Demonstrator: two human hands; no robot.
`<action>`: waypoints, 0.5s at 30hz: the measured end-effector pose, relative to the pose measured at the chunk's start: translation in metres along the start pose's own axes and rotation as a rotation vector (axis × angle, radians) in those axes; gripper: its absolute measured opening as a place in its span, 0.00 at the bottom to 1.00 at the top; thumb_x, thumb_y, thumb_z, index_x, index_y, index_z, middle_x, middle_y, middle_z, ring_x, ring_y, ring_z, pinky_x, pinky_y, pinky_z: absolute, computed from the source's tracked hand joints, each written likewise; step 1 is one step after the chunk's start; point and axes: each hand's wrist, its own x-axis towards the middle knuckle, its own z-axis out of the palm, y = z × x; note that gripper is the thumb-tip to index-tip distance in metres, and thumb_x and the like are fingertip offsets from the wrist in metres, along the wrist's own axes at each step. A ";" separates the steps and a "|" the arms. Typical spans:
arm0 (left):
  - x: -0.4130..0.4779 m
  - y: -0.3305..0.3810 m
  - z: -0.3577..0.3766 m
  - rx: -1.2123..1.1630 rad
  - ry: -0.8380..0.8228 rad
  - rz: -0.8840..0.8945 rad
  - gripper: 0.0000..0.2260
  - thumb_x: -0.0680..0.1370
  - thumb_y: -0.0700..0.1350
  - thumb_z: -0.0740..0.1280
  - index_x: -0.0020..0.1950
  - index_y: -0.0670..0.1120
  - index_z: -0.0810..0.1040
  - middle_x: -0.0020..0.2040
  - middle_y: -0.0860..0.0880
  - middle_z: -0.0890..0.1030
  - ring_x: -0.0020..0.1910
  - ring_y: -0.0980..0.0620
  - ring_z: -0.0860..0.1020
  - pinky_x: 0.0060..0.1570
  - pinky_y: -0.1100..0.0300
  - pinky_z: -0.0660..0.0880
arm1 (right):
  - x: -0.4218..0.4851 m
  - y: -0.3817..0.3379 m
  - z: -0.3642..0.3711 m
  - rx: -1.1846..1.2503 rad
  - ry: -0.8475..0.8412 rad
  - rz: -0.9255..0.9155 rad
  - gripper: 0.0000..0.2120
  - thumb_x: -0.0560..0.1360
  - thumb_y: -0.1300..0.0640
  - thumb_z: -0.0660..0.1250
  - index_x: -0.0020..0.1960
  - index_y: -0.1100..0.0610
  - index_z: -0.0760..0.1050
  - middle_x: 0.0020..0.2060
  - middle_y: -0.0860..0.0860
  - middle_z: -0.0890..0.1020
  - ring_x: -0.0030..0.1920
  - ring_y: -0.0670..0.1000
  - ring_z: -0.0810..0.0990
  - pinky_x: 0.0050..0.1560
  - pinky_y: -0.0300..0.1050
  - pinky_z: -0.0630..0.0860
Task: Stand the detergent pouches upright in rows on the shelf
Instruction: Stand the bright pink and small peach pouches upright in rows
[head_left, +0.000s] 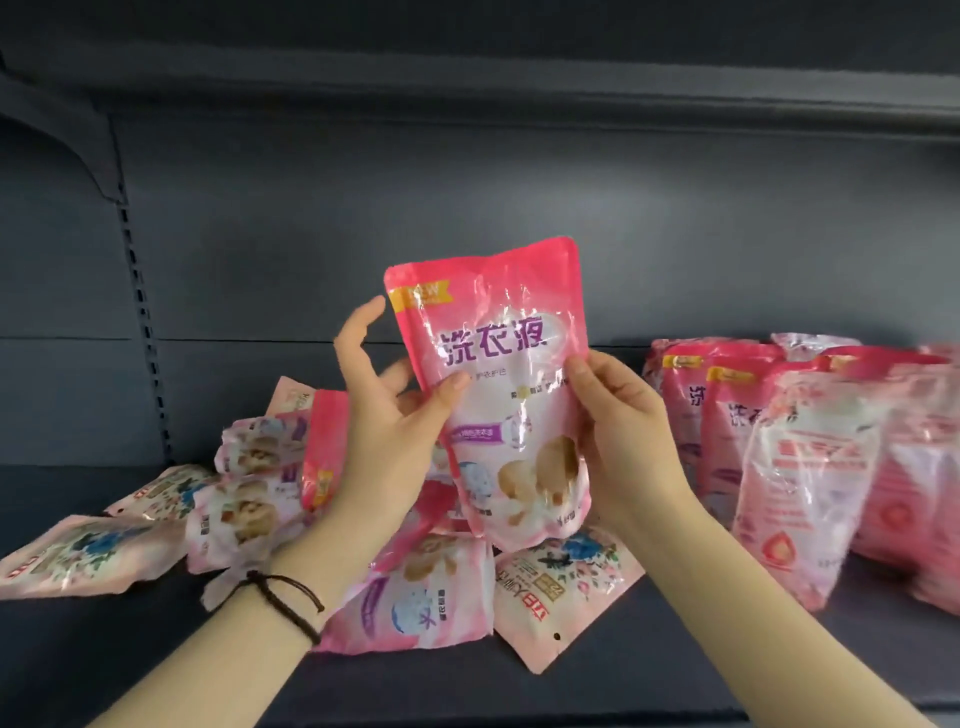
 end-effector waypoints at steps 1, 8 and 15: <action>-0.005 0.001 0.012 -0.003 -0.029 0.007 0.29 0.76 0.38 0.69 0.66 0.61 0.59 0.52 0.50 0.84 0.51 0.52 0.83 0.46 0.60 0.80 | -0.007 -0.003 -0.012 0.002 0.019 -0.020 0.13 0.79 0.57 0.62 0.42 0.52 0.83 0.41 0.52 0.85 0.42 0.51 0.83 0.44 0.49 0.81; -0.037 -0.007 0.095 -0.039 -0.164 -0.022 0.28 0.77 0.37 0.67 0.69 0.58 0.60 0.53 0.49 0.84 0.52 0.52 0.82 0.47 0.59 0.80 | -0.045 -0.019 -0.098 0.003 0.179 -0.037 0.10 0.78 0.57 0.63 0.42 0.53 0.82 0.41 0.51 0.83 0.42 0.48 0.80 0.43 0.42 0.78; -0.069 -0.024 0.182 -0.057 -0.217 -0.050 0.27 0.78 0.41 0.67 0.69 0.62 0.61 0.58 0.49 0.82 0.56 0.49 0.81 0.50 0.50 0.80 | -0.067 -0.041 -0.186 0.004 0.213 -0.028 0.11 0.78 0.57 0.63 0.42 0.52 0.83 0.39 0.47 0.84 0.39 0.44 0.81 0.37 0.35 0.78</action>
